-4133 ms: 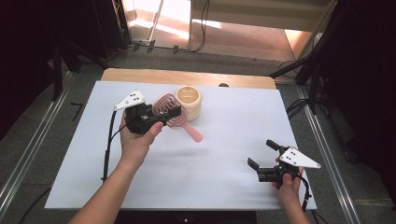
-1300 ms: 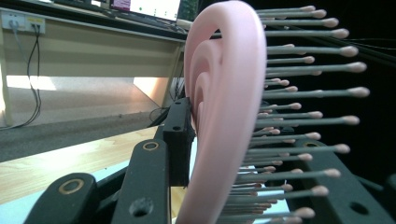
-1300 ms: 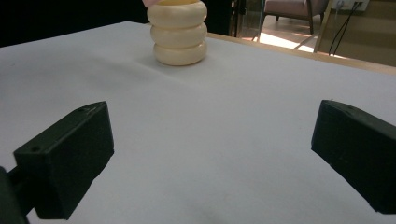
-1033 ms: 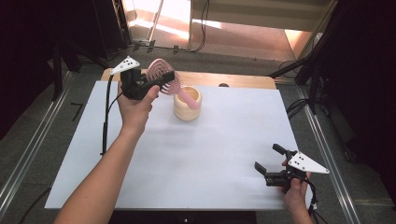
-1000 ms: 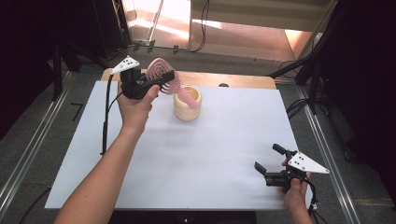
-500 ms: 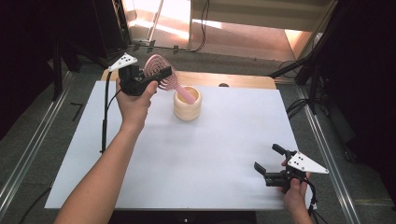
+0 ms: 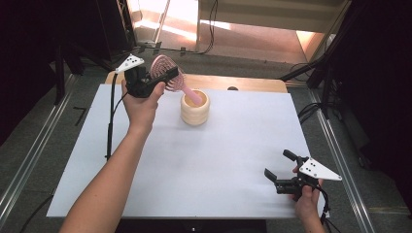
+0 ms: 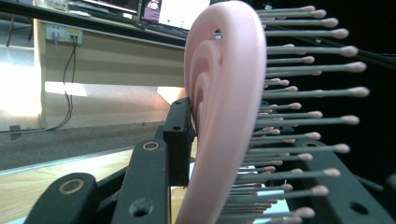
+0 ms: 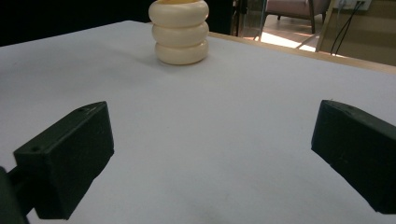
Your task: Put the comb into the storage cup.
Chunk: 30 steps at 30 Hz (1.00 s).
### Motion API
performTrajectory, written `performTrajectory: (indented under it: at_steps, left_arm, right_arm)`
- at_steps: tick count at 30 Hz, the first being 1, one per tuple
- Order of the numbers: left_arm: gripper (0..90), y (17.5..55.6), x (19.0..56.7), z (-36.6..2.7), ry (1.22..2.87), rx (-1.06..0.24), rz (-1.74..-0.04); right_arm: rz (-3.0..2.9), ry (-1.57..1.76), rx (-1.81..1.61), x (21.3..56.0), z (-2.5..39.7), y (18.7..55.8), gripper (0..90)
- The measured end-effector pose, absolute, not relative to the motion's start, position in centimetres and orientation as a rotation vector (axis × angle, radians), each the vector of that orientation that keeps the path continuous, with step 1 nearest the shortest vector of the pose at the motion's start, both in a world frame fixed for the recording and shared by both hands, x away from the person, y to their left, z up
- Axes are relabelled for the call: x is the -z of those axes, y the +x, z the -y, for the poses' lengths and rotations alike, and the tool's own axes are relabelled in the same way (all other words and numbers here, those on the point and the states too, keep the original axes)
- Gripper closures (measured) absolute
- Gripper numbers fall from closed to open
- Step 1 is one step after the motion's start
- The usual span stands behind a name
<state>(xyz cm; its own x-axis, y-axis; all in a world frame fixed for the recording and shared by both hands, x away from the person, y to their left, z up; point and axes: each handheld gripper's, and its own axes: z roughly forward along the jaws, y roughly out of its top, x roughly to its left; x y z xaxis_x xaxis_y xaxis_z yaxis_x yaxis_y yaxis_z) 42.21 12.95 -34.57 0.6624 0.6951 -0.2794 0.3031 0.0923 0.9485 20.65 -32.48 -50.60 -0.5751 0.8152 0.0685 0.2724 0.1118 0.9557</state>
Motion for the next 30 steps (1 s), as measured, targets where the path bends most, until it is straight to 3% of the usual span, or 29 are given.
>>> performTrajectory:
  at_steps: [30]
  left_arm:
    - [63.6,43.5,37.5,-11.1,1.566,-0.39,-0.917]
  right_arm:
    - [-1.91,1.054,-1.477,50.6,32.5,20.7,0.0]
